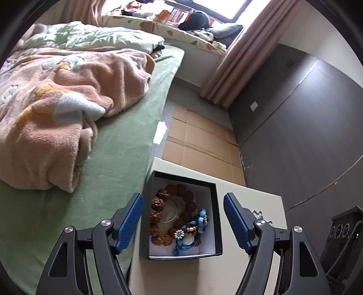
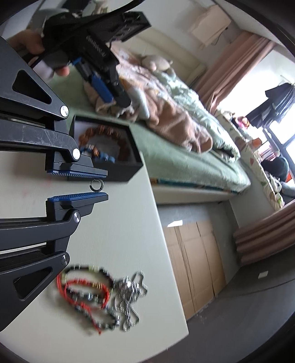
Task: Organize jewelry
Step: 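Carry the small silver ring into the black box and open the right gripper, then grasp the red string bracelet from the jewelry pile with the left gripper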
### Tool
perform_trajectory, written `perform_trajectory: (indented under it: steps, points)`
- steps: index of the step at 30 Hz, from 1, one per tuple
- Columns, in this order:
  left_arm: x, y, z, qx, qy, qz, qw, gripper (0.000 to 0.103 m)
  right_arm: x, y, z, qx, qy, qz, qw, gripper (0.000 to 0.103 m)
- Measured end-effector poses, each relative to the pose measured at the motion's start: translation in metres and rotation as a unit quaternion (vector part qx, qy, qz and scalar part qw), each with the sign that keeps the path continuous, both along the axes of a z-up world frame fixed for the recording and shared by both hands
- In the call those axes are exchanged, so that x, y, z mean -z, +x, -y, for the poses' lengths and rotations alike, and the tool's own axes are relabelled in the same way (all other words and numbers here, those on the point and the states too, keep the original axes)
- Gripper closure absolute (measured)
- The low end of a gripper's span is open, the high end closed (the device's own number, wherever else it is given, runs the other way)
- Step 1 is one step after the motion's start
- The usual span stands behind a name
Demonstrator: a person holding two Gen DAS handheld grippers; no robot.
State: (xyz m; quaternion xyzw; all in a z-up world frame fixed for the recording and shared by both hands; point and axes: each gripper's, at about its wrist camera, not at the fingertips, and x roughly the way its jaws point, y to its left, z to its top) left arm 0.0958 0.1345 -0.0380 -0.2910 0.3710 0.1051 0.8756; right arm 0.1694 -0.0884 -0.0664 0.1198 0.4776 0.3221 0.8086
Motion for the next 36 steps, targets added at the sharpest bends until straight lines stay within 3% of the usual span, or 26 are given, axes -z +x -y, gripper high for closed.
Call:
perform_trajectory:
  steps: [12, 17, 22, 25, 26, 32, 35, 36]
  points:
    - [-0.004, -0.010, -0.017, -0.029, 0.001, -0.002, 0.9996, 0.029, 0.012, 0.001, -0.050, -0.033, 0.069, -0.021, 0.997, 0.088]
    - [-0.002, -0.012, -0.027, -0.043, -0.014, -0.004, 0.9990, 0.019, 0.019, 0.000, -0.068, -0.042, 0.092, -0.028, 0.994, 0.088]
    - [-0.001, -0.016, -0.035, -0.057, -0.025, -0.004, 0.9981, 0.016, 0.025, 0.005, -0.074, -0.041, 0.120, -0.041, 0.991, 0.086]
    - [0.001, -0.016, -0.036, -0.057, -0.031, -0.006, 0.9979, 0.016, 0.025, 0.006, -0.076, -0.043, 0.113, -0.045, 0.992, 0.044]
    - [0.001, -0.016, -0.035, -0.055, -0.032, -0.007, 0.9980, 0.016, 0.023, 0.005, -0.073, -0.036, 0.110, -0.037, 0.993, 0.038]
    - [0.002, -0.013, -0.026, -0.041, -0.027, -0.011, 0.9987, 0.016, 0.022, 0.008, -0.050, -0.011, 0.085, -0.045, 0.995, 0.036]
    - [0.003, -0.010, -0.019, -0.031, -0.024, -0.014, 0.9991, 0.016, 0.021, 0.008, -0.033, 0.004, 0.066, -0.051, 0.996, 0.022]
    - [0.004, -0.008, -0.014, -0.026, -0.023, -0.015, 0.9993, 0.016, 0.019, 0.007, -0.027, 0.007, 0.063, -0.050, 0.997, 0.022]
